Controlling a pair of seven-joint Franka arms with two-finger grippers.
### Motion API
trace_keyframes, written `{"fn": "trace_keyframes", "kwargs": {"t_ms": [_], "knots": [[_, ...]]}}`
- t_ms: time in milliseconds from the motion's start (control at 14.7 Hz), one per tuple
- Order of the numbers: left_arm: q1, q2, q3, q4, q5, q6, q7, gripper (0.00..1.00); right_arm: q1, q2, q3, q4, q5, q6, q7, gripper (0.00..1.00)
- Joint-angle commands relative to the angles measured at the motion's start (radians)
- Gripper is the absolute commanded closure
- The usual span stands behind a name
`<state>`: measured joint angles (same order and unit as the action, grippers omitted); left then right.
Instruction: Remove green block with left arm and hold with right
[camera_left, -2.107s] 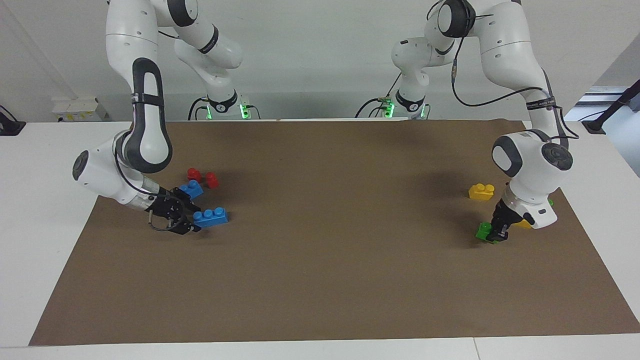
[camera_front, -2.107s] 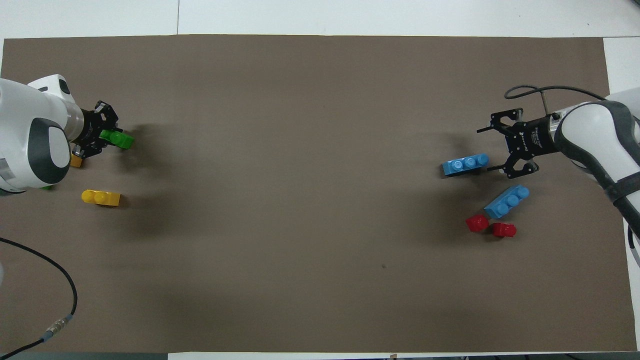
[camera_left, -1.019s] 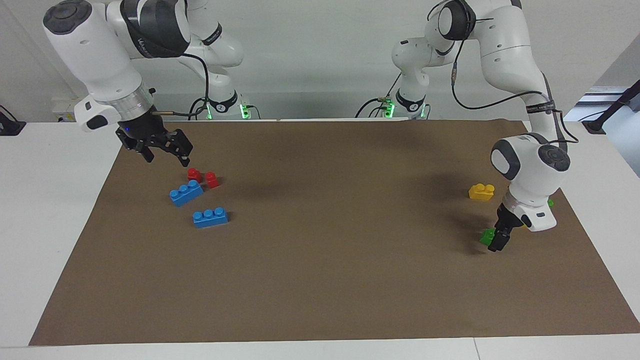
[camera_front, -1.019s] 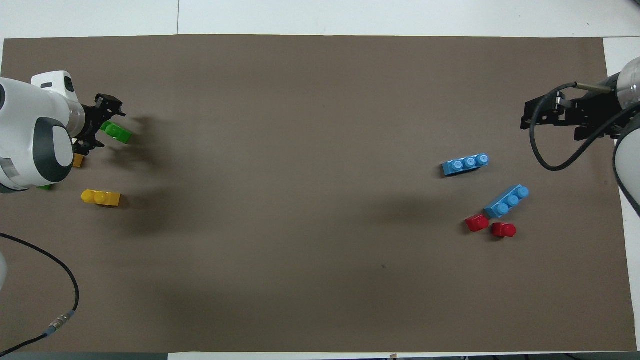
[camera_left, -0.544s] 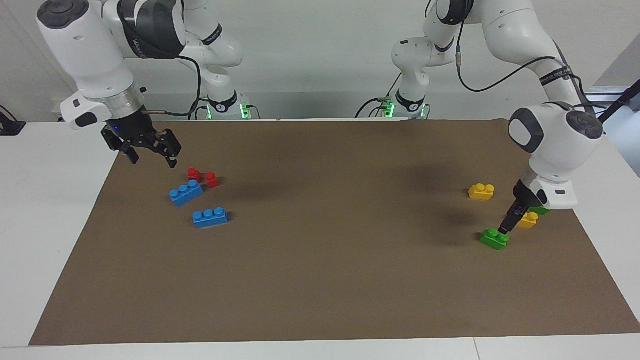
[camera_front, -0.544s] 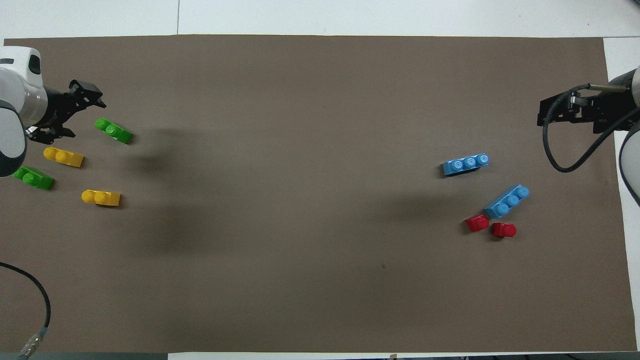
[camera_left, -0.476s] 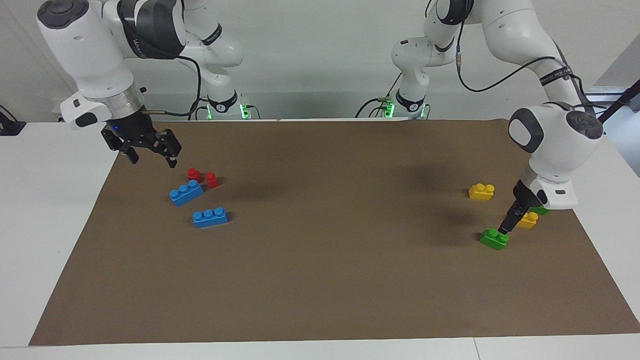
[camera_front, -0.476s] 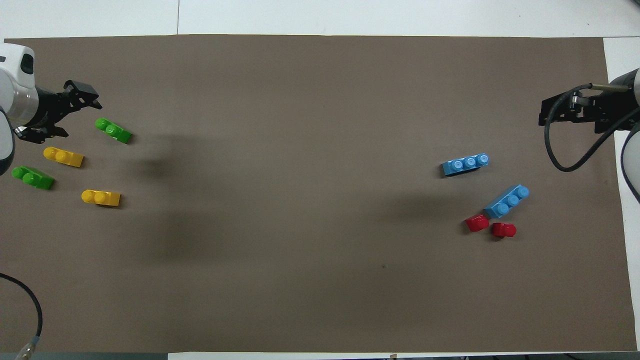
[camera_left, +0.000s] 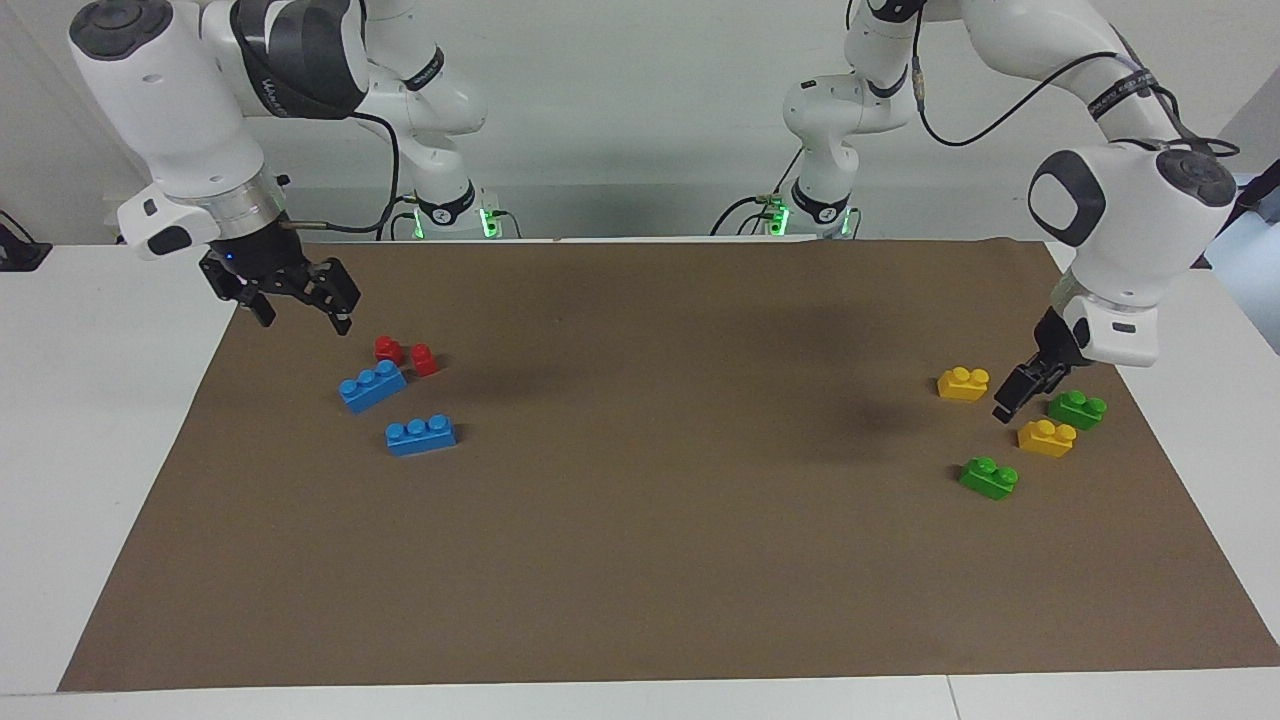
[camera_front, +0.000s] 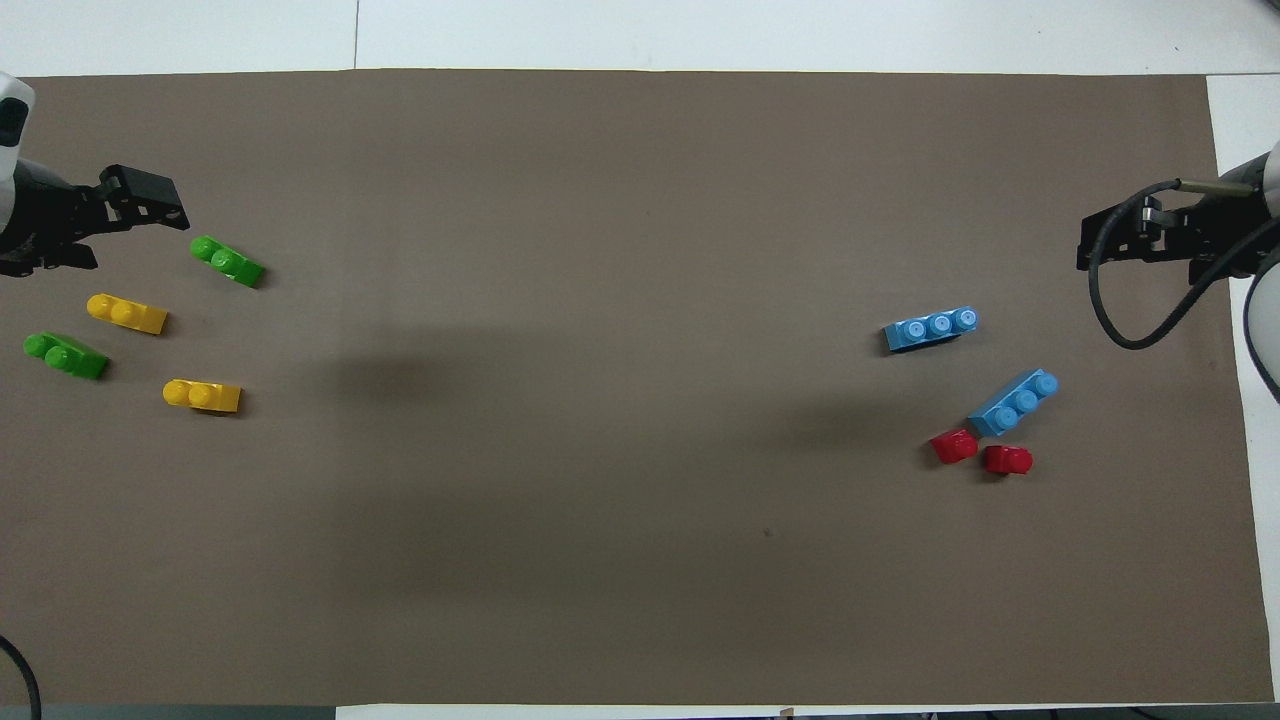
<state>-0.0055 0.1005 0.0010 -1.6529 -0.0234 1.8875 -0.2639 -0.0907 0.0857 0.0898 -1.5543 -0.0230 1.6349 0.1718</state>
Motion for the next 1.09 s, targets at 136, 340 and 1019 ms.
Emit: {"fn": "trace_keyframes", "kwargs": {"t_ms": [136,340,1019], "knots": [[-0.027,-0.120,-0.012,-0.001,0.016,-0.189,0.149,0.00,-0.018,-0.007,0.005,0.003,0.005,-0.023,-0.025,0.00],[-0.027,-0.160,-0.022,-0.001,0.014,-0.270,0.196,0.00,-0.021,-0.007,0.005,0.003,0.005,-0.023,-0.060,0.00],[-0.027,-0.196,-0.029,-0.011,0.011,-0.340,0.212,0.00,-0.021,-0.009,0.007,0.003,0.005,-0.021,-0.074,0.00]]}}
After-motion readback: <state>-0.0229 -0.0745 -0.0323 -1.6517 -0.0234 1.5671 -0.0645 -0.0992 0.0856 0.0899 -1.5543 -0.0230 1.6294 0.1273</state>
